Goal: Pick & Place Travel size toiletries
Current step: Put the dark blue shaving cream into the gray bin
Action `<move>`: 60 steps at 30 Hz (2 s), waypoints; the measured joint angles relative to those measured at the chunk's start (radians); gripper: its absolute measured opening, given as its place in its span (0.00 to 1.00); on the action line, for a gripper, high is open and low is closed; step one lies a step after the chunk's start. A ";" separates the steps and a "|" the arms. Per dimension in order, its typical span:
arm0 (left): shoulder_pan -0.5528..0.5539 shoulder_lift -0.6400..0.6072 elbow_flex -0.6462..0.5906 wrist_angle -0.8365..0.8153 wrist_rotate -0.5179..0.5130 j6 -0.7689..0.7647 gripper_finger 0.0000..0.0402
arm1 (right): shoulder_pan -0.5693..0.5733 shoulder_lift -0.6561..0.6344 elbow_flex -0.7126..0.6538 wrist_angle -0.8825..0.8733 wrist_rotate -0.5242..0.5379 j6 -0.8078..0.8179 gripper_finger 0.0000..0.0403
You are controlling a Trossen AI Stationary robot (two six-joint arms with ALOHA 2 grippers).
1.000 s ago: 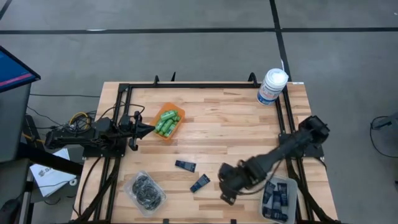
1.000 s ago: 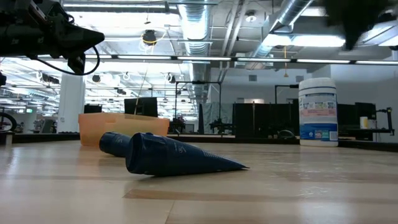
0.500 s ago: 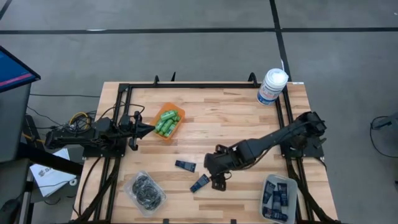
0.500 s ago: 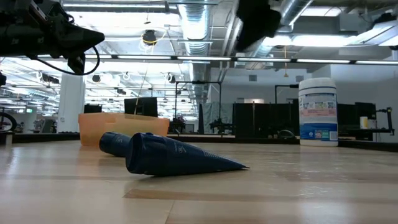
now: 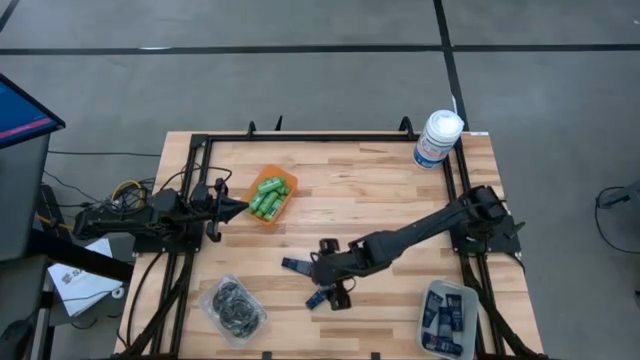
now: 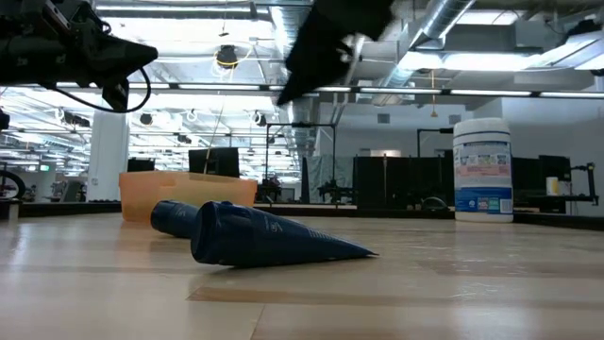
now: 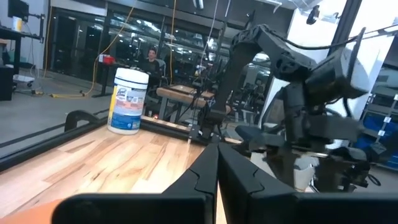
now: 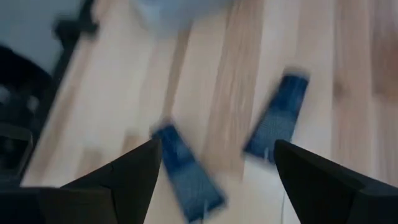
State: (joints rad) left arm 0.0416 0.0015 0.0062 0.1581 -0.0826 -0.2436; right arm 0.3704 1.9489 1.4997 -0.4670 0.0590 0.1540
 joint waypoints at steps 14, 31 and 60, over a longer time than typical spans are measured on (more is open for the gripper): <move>0.000 -0.001 0.000 -0.001 0.000 0.000 0.00 | 0.001 0.168 0.034 0.119 -0.113 -0.194 0.75; 0.000 0.004 0.000 0.000 -0.003 0.000 0.00 | 0.004 0.328 0.122 0.108 -0.188 -0.187 0.72; 0.000 -0.001 0.000 0.000 0.000 0.000 0.00 | 0.010 0.189 0.106 -0.279 -0.169 0.191 0.29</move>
State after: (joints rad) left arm 0.0414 0.0006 0.0062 0.1584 -0.0827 -0.2436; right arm 0.3801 2.1377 1.6058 -0.7458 -0.1101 0.3454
